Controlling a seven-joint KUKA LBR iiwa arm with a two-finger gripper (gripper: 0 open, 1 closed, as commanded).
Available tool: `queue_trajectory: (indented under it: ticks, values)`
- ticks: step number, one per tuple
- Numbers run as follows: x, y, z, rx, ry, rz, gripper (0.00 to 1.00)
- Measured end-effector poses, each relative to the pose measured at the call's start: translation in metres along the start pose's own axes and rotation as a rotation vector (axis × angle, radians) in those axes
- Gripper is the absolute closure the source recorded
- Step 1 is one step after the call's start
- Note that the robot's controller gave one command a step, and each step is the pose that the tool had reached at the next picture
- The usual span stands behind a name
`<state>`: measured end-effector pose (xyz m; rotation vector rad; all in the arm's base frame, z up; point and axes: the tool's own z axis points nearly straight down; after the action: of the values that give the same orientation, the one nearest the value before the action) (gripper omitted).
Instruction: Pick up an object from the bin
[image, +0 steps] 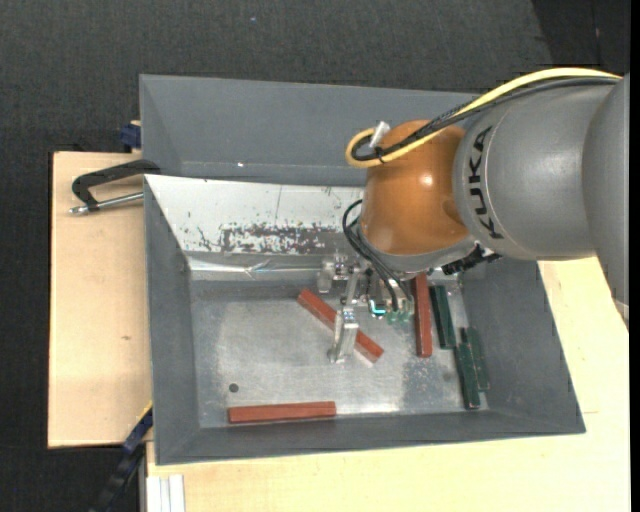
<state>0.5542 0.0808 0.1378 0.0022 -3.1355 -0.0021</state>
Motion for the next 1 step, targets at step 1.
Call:
queue_trajectory:
  ticks: [1]
  values:
    - [-0.002,-0.0002,-0.0039,-0.001,-0.008,0.001,0.0]
